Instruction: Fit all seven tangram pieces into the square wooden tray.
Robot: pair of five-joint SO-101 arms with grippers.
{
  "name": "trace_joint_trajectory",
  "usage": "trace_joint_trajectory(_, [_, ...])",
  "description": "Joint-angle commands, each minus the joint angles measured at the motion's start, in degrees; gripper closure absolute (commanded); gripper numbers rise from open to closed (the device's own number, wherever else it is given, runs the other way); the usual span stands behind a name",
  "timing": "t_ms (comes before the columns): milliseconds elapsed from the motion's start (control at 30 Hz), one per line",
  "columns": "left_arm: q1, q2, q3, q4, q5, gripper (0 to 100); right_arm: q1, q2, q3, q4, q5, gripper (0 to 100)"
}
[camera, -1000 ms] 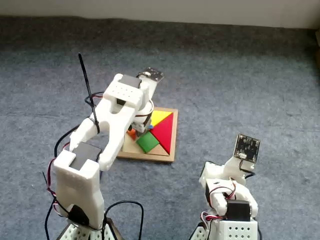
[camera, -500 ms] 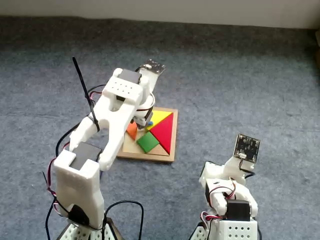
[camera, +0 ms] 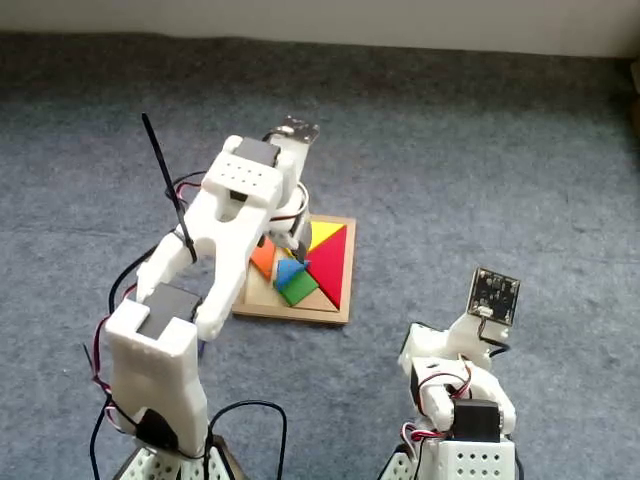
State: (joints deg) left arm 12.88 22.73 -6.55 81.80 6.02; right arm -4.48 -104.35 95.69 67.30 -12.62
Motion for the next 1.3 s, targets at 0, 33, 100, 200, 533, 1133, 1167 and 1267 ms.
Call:
trace_joint_trajectory(0, [-4.0, -0.5, -2.6, -0.1, 2.7, 71, 0.7, -0.7, 8.2, -1.0, 0.5, 99.5])
trace_joint_trajectory(33, [-4.5, -0.5, -2.6, -0.1, 2.5, 71, 0.7, -0.7, 8.2, -1.0, 0.5, 99.5])
trace_joint_trajectory(100, [-5.4, -0.5, -2.6, -0.1, 2.5, 71, 0.7, -0.7, 8.2, -1.0, 0.5, 99.5])
trace_joint_trajectory(200, [-5.6, -0.5, -2.4, 0.0, 2.5, 71, 0.7, -0.7, 8.2, -1.0, 0.5, 99.5])
trace_joint_trajectory(533, [3.8, -1.1, -4.3, 6.0, 2.5, 73, 0.7, -0.7, 8.2, -1.0, 0.5, 99.5])
trace_joint_trajectory(1133, [7.5, -0.4, 1.4, 3.5, -0.3, 74, 0.7, -0.7, 8.2, -1.0, 0.5, 99.5])
trace_joint_trajectory(1167, [7.5, -0.4, 2.4, 2.3, -0.3, 74, 0.7, -0.7, 8.2, -1.0, 0.5, 99.5])
trace_joint_trajectory(1267, [7.5, -0.4, 5.0, -0.6, -0.3, 74, 0.7, -0.7, 8.2, -1.0, 0.5, 99.5])
